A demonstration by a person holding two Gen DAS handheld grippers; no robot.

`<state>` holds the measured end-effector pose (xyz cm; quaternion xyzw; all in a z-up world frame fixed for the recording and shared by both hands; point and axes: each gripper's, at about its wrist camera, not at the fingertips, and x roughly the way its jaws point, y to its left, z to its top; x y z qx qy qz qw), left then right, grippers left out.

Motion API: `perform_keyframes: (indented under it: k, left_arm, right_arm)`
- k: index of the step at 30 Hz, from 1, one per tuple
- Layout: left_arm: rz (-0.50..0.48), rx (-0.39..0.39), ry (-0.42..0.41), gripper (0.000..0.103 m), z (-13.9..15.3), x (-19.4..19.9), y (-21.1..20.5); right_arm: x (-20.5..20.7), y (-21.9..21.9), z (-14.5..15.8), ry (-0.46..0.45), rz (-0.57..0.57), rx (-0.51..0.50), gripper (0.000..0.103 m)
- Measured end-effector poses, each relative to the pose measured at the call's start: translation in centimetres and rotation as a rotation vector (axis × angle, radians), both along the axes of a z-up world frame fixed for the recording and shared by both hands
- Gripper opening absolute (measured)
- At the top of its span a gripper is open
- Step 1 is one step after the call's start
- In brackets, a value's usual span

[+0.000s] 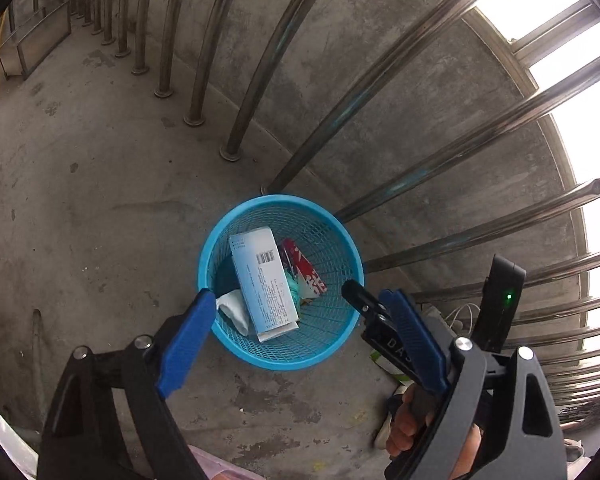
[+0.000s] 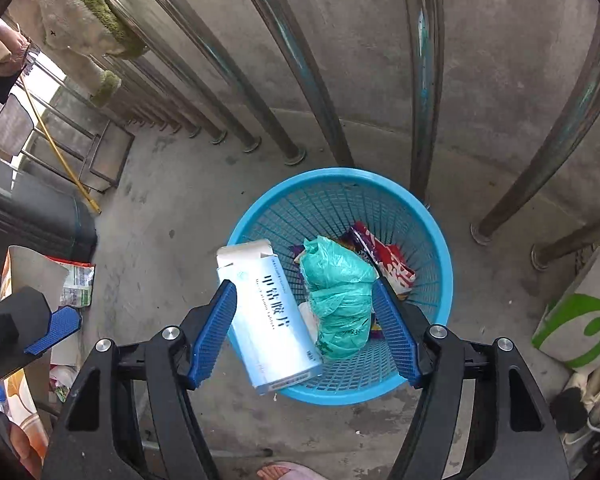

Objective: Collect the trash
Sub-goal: 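Move both tools back from the wastebasket to the table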

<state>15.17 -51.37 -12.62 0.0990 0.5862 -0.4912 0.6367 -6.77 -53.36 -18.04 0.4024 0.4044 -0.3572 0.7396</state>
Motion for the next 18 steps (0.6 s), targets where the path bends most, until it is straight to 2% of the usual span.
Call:
perform_keyframes:
  k: [4,7,10,12,13,14,16,17,18]
  left_arm:
    - [0.014,-0.041,-0.025,0.086,1.9,0.5,1.8]
    - [0.037,-0.096,-0.057,0.086,5.6,0.6,3.8]
    - [0.060,-0.155,-0.109,0.087,10.0,0.6,6.9]
    - [0.084,-0.194,-0.175,0.090,13.0,0.7,10.7]
    - [0.090,-0.202,-0.188,0.090,13.4,0.5,11.4]
    - [0.114,-0.229,-0.248,0.091,15.6,1.0,15.1]
    - [0.137,-0.260,-0.288,0.094,17.1,0.8,18.2]
    - [0.167,-0.283,-0.329,0.095,18.6,1.1,21.9]
    - [0.183,-0.295,-0.345,0.096,19.0,1.0,23.3]
  right_arm:
    - [-0.7,0.6,1.0,-0.015,-0.018,-0.025,0.067]
    - [-1.1,1.3,2.7,-0.038,-0.024,-0.065,0.067]
    - [-0.5,2.0,5.9,-0.079,-0.006,-0.134,0.067]
    - [0.3,2.9,8.3,-0.110,0.021,-0.183,0.067]
    - [0.7,3.7,9.9,-0.133,0.042,-0.210,0.067]
    - [1.2,4.4,11.2,-0.154,0.065,-0.230,0.069]
    - [2.6,6.3,14.1,-0.201,0.129,-0.275,0.073]
    - [3.2,7.5,15.6,-0.225,0.169,-0.303,0.076]
    - [3.8,8.6,16.8,-0.244,0.204,-0.323,0.079]
